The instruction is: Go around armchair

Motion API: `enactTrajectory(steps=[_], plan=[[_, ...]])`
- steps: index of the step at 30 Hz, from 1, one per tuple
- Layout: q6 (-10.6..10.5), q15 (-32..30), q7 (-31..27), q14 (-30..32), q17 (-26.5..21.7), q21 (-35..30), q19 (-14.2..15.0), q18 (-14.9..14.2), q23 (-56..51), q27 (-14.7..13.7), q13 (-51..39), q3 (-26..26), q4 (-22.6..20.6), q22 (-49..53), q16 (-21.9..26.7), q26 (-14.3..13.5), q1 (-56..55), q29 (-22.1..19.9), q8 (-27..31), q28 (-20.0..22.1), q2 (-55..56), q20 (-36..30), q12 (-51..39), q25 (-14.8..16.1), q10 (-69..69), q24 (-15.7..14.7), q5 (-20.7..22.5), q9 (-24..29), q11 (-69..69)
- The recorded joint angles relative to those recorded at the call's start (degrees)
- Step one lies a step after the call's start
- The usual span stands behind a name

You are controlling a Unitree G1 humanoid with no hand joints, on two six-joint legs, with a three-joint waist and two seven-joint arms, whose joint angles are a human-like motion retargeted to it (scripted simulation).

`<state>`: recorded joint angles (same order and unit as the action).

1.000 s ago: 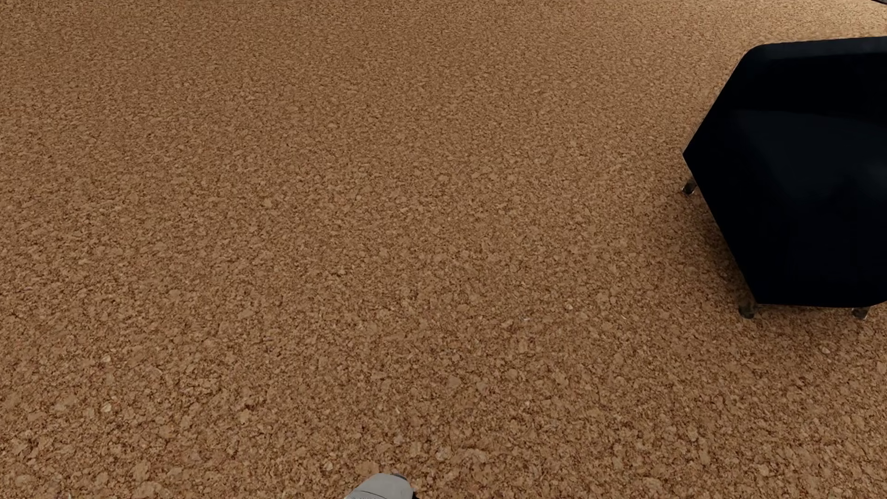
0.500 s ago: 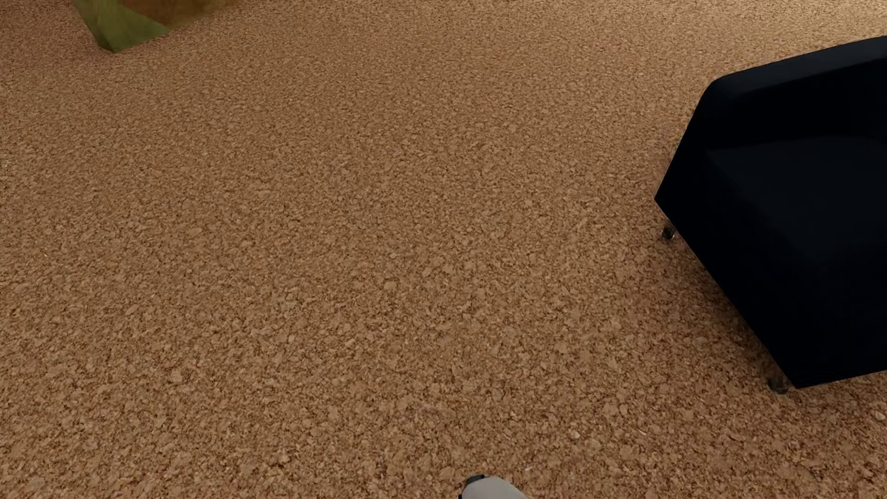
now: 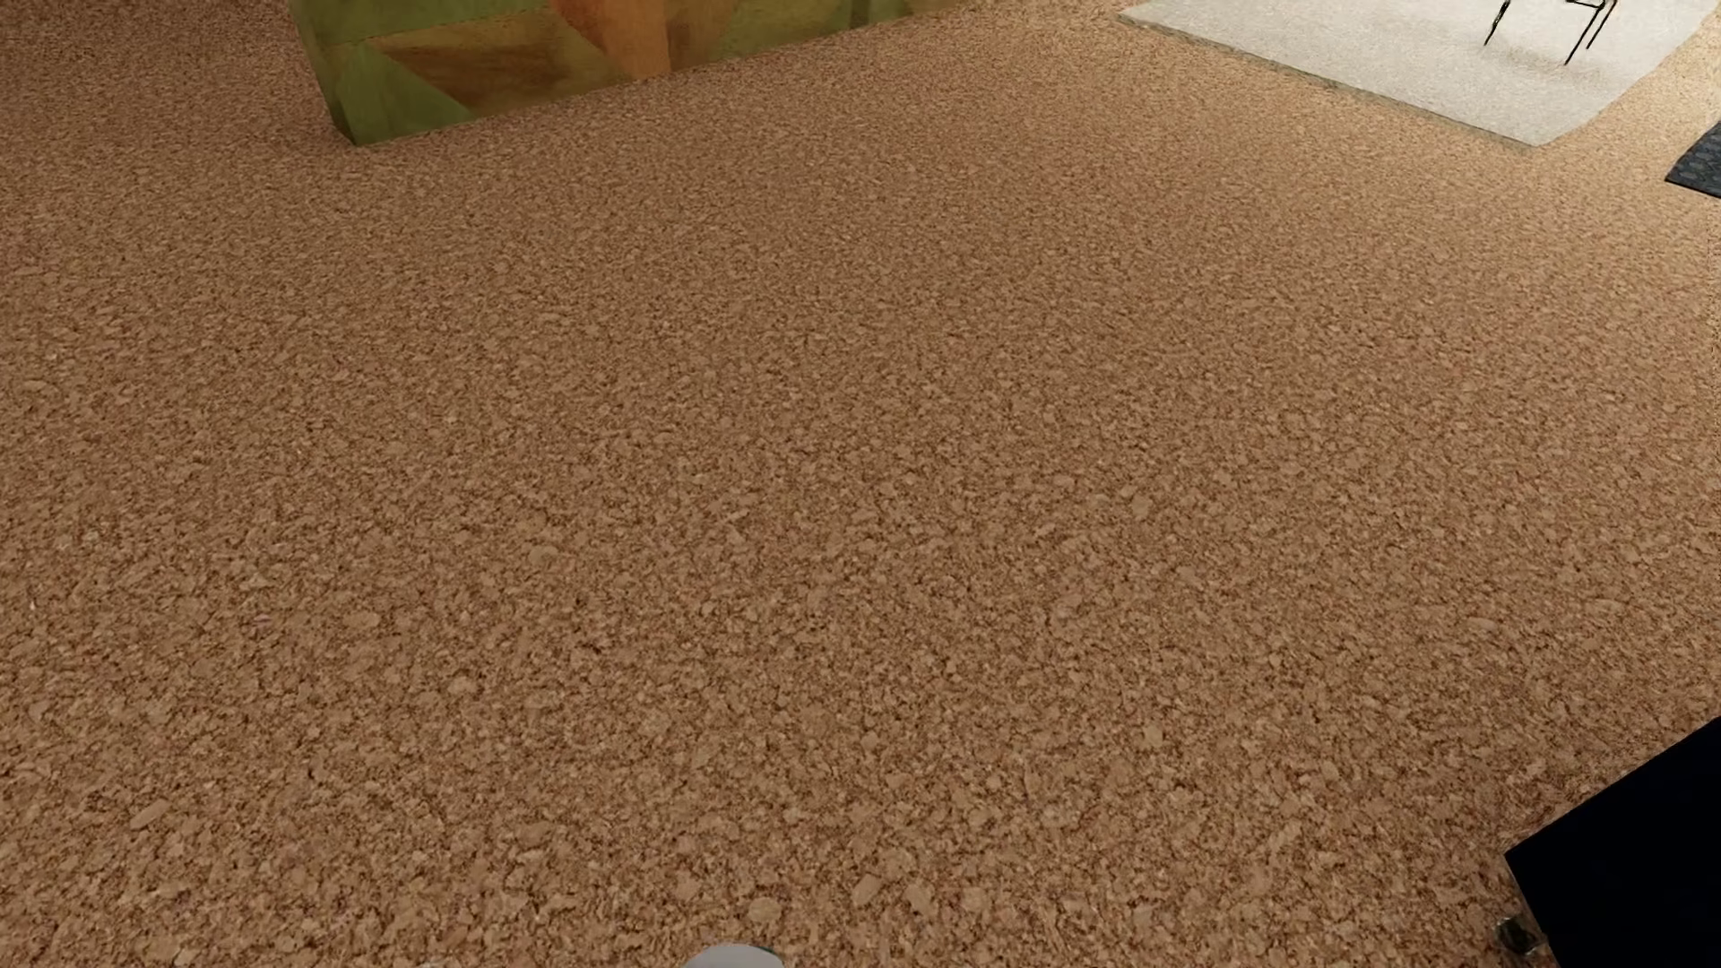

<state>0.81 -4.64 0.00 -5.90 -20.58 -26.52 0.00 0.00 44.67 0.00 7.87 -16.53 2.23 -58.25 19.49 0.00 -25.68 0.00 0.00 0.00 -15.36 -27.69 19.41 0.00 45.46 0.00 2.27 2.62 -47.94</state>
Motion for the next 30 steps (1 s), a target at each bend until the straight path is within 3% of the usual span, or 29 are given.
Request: enactTrajectory(steps=[1,2,3,5,6,7,9,10,11,12,13,14,15,16,18,21,22,23,24,25,26,27,28,29,30], plan=[[-0.3,-2.4,0.0,-3.0,0.4,-2.5,0.0,0.0,1.1,0.0,0.9,1.8,-1.2,-0.2,-0.4,0.0,2.9,0.0,0.0,0.0,6.5,1.5,-0.3,0.0,0.6,0.0,0.1,0.5,-15.1],[0.7,-0.4,0.0,-5.1,0.9,-4.2,0.0,0.0,1.9,0.0,1.2,3.6,-2.6,0.0,-0.4,0.0,8.7,0.0,0.0,0.0,13.7,0.1,-1.1,0.0,-1.4,0.0,-1.3,1.8,-28.1],[-0.3,-0.6,0.0,-5.8,1.1,-7.8,0.0,0.0,2.9,0.0,1.3,7.0,-1.8,1.0,0.0,0.0,13.5,0.0,0.0,0.0,20.6,-0.8,-1.9,0.0,-4.0,0.0,-0.3,2.0,-32.3],[-2.7,-7.2,0.0,-6.6,1.4,-9.7,0.0,0.0,5.6,0.0,3.8,14.2,-0.9,4.7,1.0,0.0,23.3,0.0,0.0,0.0,29.8,-1.9,-3.9,0.0,-10.2,0.0,1.7,3.5,-19.0],[-2.9,-14.4,0.0,-7.0,1.4,-9.6,0.0,0.0,7.2,0.0,5.1,16.5,-0.9,6.4,1.1,0.0,26.9,0.0,0.0,0.0,33.5,-0.5,-5.3,0.0,-12.6,0.0,2.0,3.6,-6.0],[-3.3,-15.8,0.0,-7.6,0.9,-9.8,0.0,0.0,7.7,0.0,6.3,18.2,-1.0,10.0,1.8,0.0,30.8,0.0,0.0,0.0,35.7,0.5,-6.0,0.0,-14.9,0.0,2.0,3.4,7.2],[-3.9,11.6,0.0,-10.4,0.3,-11.6,0.0,0.0,9.2,0.0,8.0,20.5,-0.1,14.8,3.1,0.0,35.9,0.0,0.0,0.0,37.8,4.0,-7.4,0.0,-15.7,0.0,2.7,2.4,21.0],[-4.4,12.9,0.0,-11.2,-0.7,-13.4,0.0,0.0,8.0,0.0,9.1,21.3,0.1,15.7,3.4,0.0,38.0,0.0,0.0,0.0,39.4,5.4,-7.3,0.0,-15.1,0.0,3.0,2.2,21.4],[-4.6,4.6,0.0,-10.0,-1.1,-14.0,0.0,0.0,8.1,0.0,10.1,22.0,-0.1,15.9,3.3,0.0,39.9,0.0,0.0,0.0,40.3,7.0,-6.6,0.0,-13.6,0.0,3.6,1.9,19.0],[-5.7,-2.5,0.0,-4.7,-1.1,-13.4,0.0,0.0,8.1,0.0,11.4,21.9,1.2,16.1,3.0,0.0,40.9,0.0,0.0,0.0,39.7,9.2,-5.0,0.0,-9.4,0.0,5.3,1.5,16.4],[-7.1,-7.1,0.0,5.3,-1.0,-13.8,0.0,0.0,8.9,0.0,11.9,20.9,3.8,13.8,2.3,0.0,36.2,0.0,0.0,0.0,39.2,9.0,-4.3,0.0,2.7,0.0,7.9,0.7,13.4],[-7.2,-6.3,0.0,9.7,-0.9,-14.4,0.0,0.0,10.0,0.0,11.6,18.6,4.4,11.4,2.1,0.0,30.3,0.0,0.0,0.0,36.9,8.1,-3.5,0.0,16.9,0.0,9.5,0.7,10.7],[-8.7,-2.6,0.0,2.4,-1.4,-14.1,0.0,0.0,8.9,0.0,11.3,17.3,6.0,9.8,1.9,0.0,24.1,0.0,0.0,0.0,32.1,7.2,-3.4,0.0,27.8,0.0,11.1,1.9,11.4],[-8.7,1.6,0.0,-3.7,-1.4,-14.0,0.0,0.0,8.3,0.0,10.3,15.7,5.6,8.4,1.5,0.0,18.5,0.0,0.0,0.0,25.7,5.2,-3.7,0.0,30.9,0.0,11.0,3.3,14.1],[-6.9,8.6,0.0,-8.2,-2.0,-13.9,0.0,0.0,8.5,0.0,7.0,8.8,4.3,6.8,1.3,0.0,11.3,0.0,0.0,0.0,15.9,1.9,-2.4,0.0,18.7,0.0,9.8,4.1,17.2],[-4.0,21.1,0.0,-3.3,-2.6,-8.2,0.0,0.0,4.2,0.0,2.8,3.0,3.7,7.1,2.3,0.0,3.3,0.0,0.0,0.0,5.7,4.1,1.2,0.0,-13.0,0.0,8.0,2.4,23.0],[-3.3,23.7,0.0,-1.8,-3.0,-5.6,0.0,0.0,1.9,0.0,2.4,1.7,4.3,6.7,2.4,0.0,1.0,0.0,0.0,0.0,2.6,5.0,1.9,0.0,-16.8,0.0,7.1,1.7,23.5],[-2.2,25.8,0.0,-2.0,-3.6,-6.9,0.0,0.0,2.4,0.0,0.6,-0.1,6.3,6.4,2.6,0.0,-1.2,0.0,0.0,0.0,1.3,5.1,3.1,0.0,-15.7,0.0,7.2,0.5,22.6],[-1.0,26.3,0.0,1.5,-3.2,-5.5,0.0,0.0,0.7,0.0,1.6,-2.4,5.8,5.7,3.4,0.0,-1.3,0.0,0.0,0.0,-2.1,4.2,3.7,0.0,-10.7,0.0,6.4,1.1,19.8],[1.0,19.6,0.0,4.1,-3.1,-0.1,0.0,0.0,-1.7,0.0,1.5,-3.6,4.2,5.1,2.8,0.0,-3.6,0.0,0.0,0.0,-1.1,7.5,4.5,0.0,-3.6,0.0,4.9,0.7,12.4],[3.0,5.9,0.0,2.3,-1.3,-3.8,0.0,0.0,1.6,0.0,2.1,-4.1,3.5,2.4,3.1,0.0,-1.3,0.0,0.0,0.0,1.6,5.1,3.6,0.0,0.7,0.0,3.9,1.3,0.1],[3.2,-3.9,0.0,-0.8,-0.8,-5.0,0.0,0.0,2.3,0.0,2.0,-2.0,3.3,0.7,2.6,0.0,0.6,0.0,0.0,0.0,6.7,4.7,2.7,0.0,3.1,0.0,3.7,1.7,-12.5],[3.6,-7.7,0.0,-2.9,-0.3,-7.7,0.0,0.0,2.9,0.0,1.6,0.6,3.1,-0.1,1.8,0.0,4.0,0.0,0.0,0.0,12.6,4.4,2.0,0.0,2.9,0.0,2.3,2.2,-20.7],[2.0,-8.1,0.0,-3.5,-0.1,-9.4,0.0,0.0,2.8,0.0,2.3,3.2,5.0,0.3,0.9,0.0,9.0,0.0,0.0,0.0,18.2,4.0,1.6,0.0,0.8,0.0,3.0,2.7,-23.4],[1.7,-7.4,0.0,-4.5,1.9,-8.9,0.0,0.0,7.2,0.0,2.1,5.7,5.6,1.3,0.5,0.0,14.3,0.0,0.0,0.0,25.1,3.8,1.3,0.0,-2.3,0.0,2.5,2.9,-22.3]])
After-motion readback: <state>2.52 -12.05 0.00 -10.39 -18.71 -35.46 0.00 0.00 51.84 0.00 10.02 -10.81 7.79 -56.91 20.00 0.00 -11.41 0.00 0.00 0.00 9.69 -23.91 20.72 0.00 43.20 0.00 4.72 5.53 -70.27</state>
